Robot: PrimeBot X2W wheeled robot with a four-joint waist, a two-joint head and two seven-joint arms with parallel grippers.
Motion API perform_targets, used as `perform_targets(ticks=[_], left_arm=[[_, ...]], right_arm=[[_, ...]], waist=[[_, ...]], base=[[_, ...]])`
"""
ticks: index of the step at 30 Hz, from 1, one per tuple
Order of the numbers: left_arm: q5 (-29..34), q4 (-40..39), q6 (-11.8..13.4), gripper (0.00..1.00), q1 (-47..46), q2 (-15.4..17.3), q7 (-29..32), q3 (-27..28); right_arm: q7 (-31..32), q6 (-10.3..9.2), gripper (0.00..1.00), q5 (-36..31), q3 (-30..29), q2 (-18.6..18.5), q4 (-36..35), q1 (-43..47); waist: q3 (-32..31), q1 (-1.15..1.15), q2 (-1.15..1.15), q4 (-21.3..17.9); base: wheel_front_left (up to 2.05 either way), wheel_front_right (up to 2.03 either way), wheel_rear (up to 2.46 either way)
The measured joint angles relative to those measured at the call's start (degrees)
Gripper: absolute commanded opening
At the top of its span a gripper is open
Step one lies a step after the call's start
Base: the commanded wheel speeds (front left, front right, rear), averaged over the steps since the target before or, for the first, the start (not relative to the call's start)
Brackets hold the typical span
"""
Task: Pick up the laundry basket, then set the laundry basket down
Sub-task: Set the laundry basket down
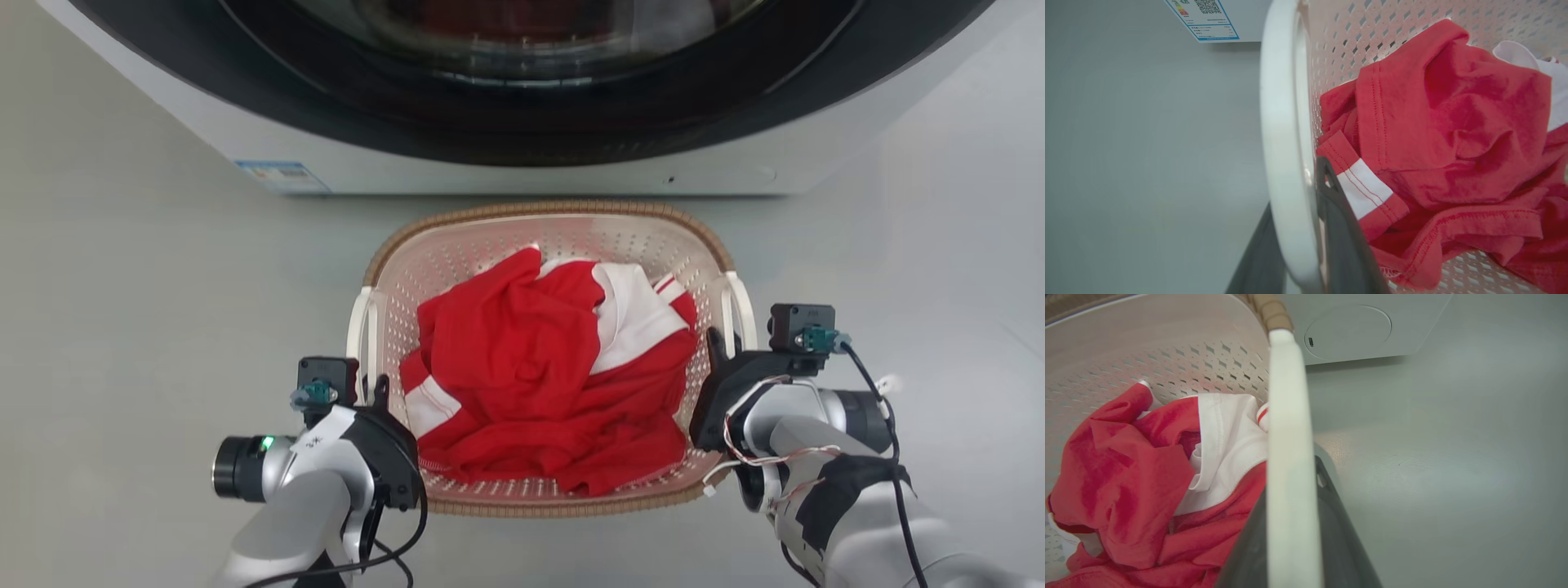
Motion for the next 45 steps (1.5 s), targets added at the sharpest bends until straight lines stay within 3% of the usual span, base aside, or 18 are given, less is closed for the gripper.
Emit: perform_targets(ticks=[20,42,43,44,45], left_arm=[[0.0,-1.7,1.0,0.00,-8.9,0.0,-2.3,0.4],[-0.1,-1.5,1.5,0.00,-11.6,0.0,-4.0,0.6],[-0.1,-1.5,1.5,0.00,-11.6,0.0,-4.1,0.5],[-0.1,-1.4,1.5,0.05,-11.7,0.0,-4.1,0.6],[-0.1,-1.4,1.5,0.22,-11.7,-0.1,-4.2,0.6]], right_arm=[[-2.0,0.01,0.00,-1.8,-1.2,-0.2,3.2,-9.1],[-3.0,0.02,0.00,-3.6,-1.5,-0.3,3.5,-11.9],[-3.0,0.02,0.06,-3.8,-1.5,-0.3,3.5,-11.9],[-3.0,0.02,0.23,-3.8,-1.5,-0.3,3.5,-11.9],[-3.0,0.02,0.37,-3.8,-1.6,-0.3,3.5,-11.9]], waist=[[16.3,0.00,0.00,0.5],[21.3,-0.01,-0.01,1.2],[21.3,-0.01,-0.01,1.2],[21.3,-0.01,-0.01,1.3],[21.3,-0.01,-0.01,1.3]], base=[[0.00,0.00,0.00],[0.00,0.00,0.00],[0.00,0.00,0.00],[0.00,0.00,0.00],[0.00,0.00,0.00]])
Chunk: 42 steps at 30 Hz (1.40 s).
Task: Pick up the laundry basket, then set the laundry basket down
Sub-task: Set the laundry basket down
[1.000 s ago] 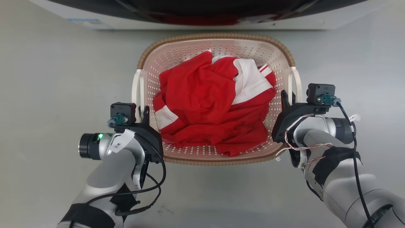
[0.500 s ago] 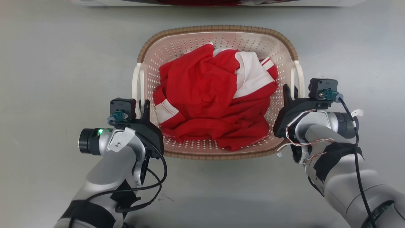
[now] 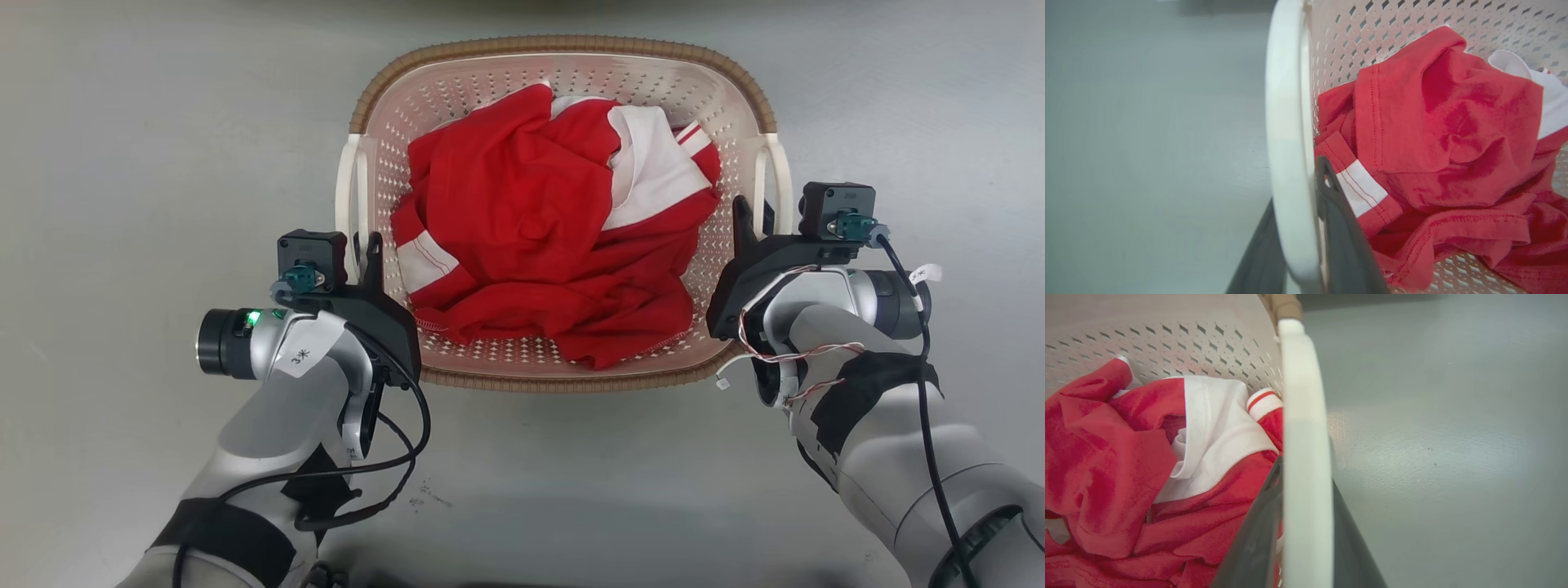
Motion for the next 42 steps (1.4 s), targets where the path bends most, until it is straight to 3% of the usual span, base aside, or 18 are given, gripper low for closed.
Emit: perform_targets(ticks=[1,2,3,4,23,42], left_arm=[[0.0,0.0,0.0,0.38,-0.1,0.0,-0.1,0.0],[0.0,0.1,0.0,0.44,-0.2,-0.1,-0.2,0.0],[0.0,0.2,0.0,0.80,-0.3,-0.2,-0.3,0.0],[0.0,0.4,0.0,1.00,-0.5,-0.5,-0.3,0.0],[0.1,3.0,0.0,1.00,-0.3,-0.8,-0.4,1.7],[0.7,1.6,-0.6,1.00,6.8,-0.1,-0.4,3.7]], right_arm=[[0.0,0.00,0.47,-0.2,0.0,0.0,0.1,0.0],[0.0,0.00,0.64,-0.5,0.0,0.0,0.1,0.0],[0.0,0.02,1.00,-0.5,-0.1,0.1,0.1,0.0],[0.0,0.20,1.00,-0.5,-0.2,0.2,0.1,0.0],[0.0,0.42,1.00,-1.5,-2.4,0.7,1.9,0.9],[0.0,0.76,1.00,-2.7,-5.8,0.8,-0.4,7.5]], waist=[[0.0,0.00,0.00,0.0],[-0.1,0.00,0.00,0.0],[-0.3,0.00,0.00,0.0],[-0.4,0.01,0.00,0.0],[-6.3,0.00,0.00,-0.4],[-19.2,-0.01,0.00,-1.1]], base=[[0.00,0.00,0.00],[0.00,0.00,0.00],[0.00,0.00,0.00],[0.00,0.00,0.00],[0.00,0.00,0.00],[0.00,0.00,0.00]])
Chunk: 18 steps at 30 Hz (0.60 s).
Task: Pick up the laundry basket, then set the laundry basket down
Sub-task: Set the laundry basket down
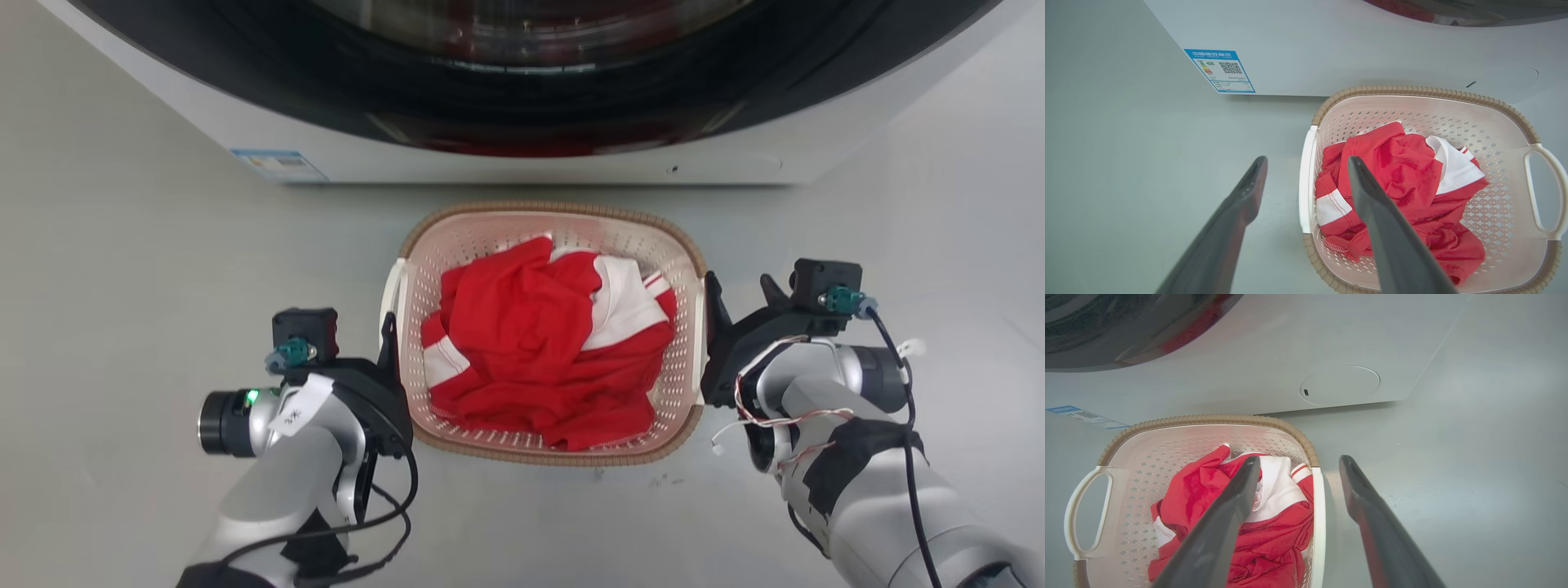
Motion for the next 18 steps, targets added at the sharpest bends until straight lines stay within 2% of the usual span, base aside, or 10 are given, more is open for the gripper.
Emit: perform_targets(ticks=[11,18], left_arm=[[2.3,-3.6,0.0,1.00,6.0,1.1,0.0,1.6],[3.5,-8.2,0.1,1.00,12.2,3.1,0.0,3.8]], right_arm=[[0.0,0.78,1.00,-2.3,-2.6,-0.4,-3.7,6.0],[0.0,0.92,1.00,-3.6,-6.2,-0.4,-8.8,11.8]], waist=[[-8.4,-0.01,-0.01,0.0],[-15.0,-0.01,-0.01,-0.1]], base=[[0.00,0.00,0.00],[0.00,0.00,0.00]])
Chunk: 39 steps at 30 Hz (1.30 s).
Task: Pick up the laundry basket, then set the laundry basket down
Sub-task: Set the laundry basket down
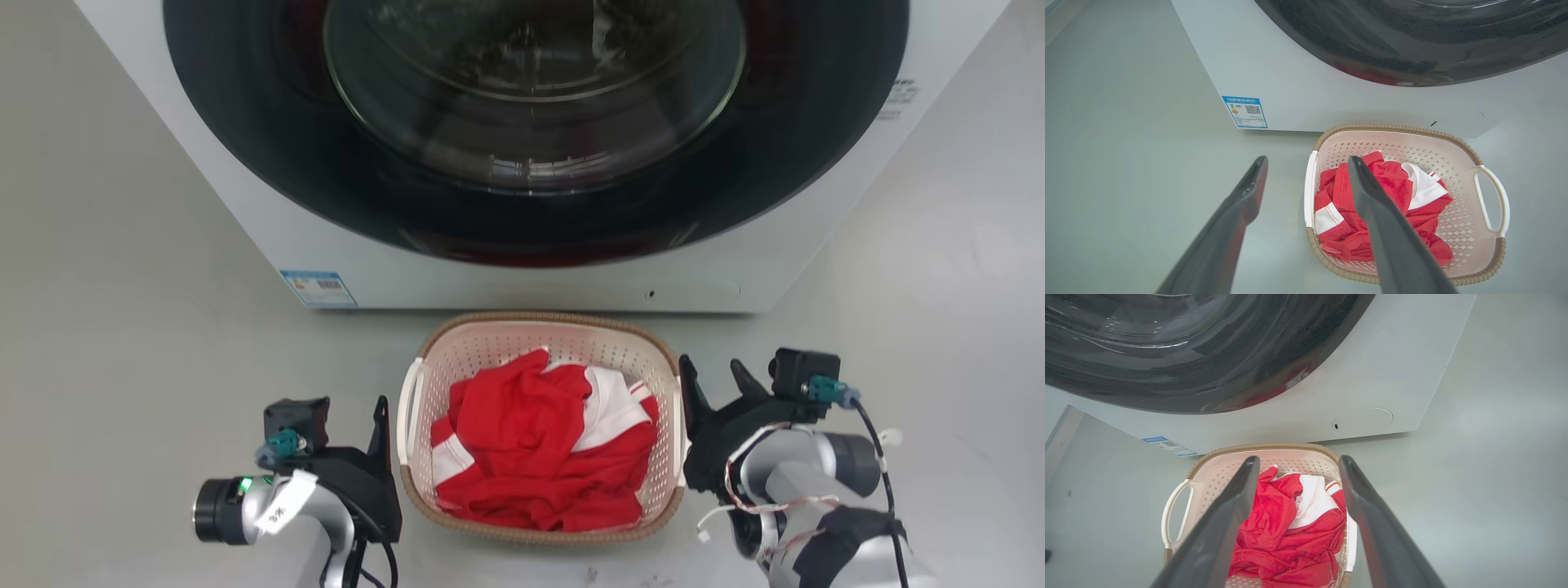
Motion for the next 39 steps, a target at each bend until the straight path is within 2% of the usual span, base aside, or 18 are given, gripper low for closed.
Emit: perform_targets(ticks=[22,39], left_arm=[[7.2,-18.7,1.0,1.00,18.4,2.7,0.0,6.0],[13.0,-33.3,1.1,1.00,30.8,4.6,0.0,13.4]], right_arm=[[0.0,-0.76,1.00,-10.6,-8.7,-1.6,-17.4,20.1],[0.0,-0.86,1.00,-21.6,-18.2,-2.5,-32.7,33.0]], waist=[[-14.6,0.01,0.00,0.2],[-18.3,0.02,0.01,-0.3]], base=[[0.00,0.00,0.00],[0.00,0.00,0.00]])
